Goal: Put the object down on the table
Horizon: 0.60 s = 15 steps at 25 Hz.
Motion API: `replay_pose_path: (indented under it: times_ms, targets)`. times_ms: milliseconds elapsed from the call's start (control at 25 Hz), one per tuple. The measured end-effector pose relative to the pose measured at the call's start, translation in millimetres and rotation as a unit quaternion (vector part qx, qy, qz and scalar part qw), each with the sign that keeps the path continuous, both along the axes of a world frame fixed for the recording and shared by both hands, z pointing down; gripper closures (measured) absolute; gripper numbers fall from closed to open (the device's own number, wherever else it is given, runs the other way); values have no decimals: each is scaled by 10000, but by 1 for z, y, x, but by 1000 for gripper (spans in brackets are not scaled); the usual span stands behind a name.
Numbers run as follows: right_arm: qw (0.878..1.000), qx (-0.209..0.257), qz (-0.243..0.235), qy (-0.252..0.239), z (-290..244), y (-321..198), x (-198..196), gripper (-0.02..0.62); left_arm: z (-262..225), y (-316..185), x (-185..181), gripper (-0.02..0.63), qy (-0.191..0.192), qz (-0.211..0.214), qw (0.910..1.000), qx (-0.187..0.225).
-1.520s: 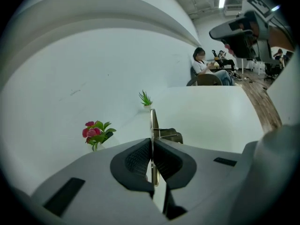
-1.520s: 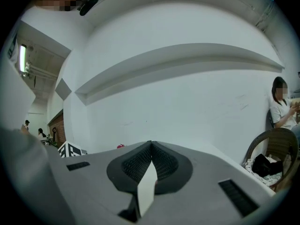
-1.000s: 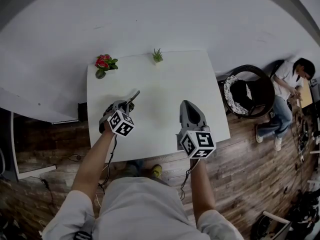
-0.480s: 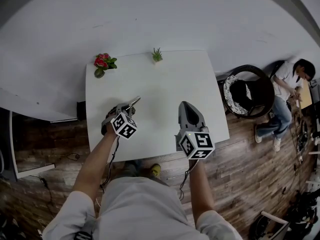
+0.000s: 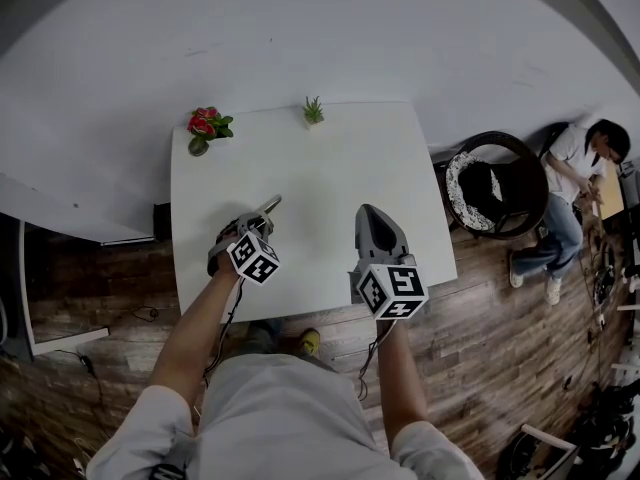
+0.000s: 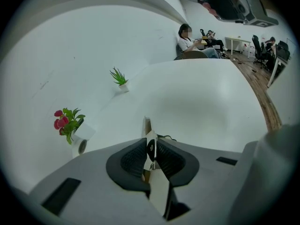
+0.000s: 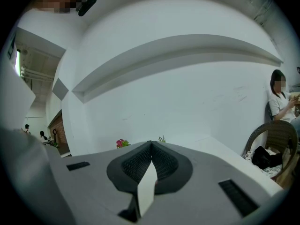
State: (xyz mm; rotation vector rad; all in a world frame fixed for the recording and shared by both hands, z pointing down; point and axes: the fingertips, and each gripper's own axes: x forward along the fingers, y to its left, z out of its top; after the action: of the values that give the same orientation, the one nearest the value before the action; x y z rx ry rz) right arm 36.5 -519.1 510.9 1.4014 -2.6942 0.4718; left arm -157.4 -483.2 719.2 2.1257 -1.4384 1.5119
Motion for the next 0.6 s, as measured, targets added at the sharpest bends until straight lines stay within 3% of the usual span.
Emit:
replay_pose_path:
  times_ms: [600]
  targets:
    - [10000,-9,2,36,-2,7,12,586,8,13,19,495,247,-45,9995,-181]
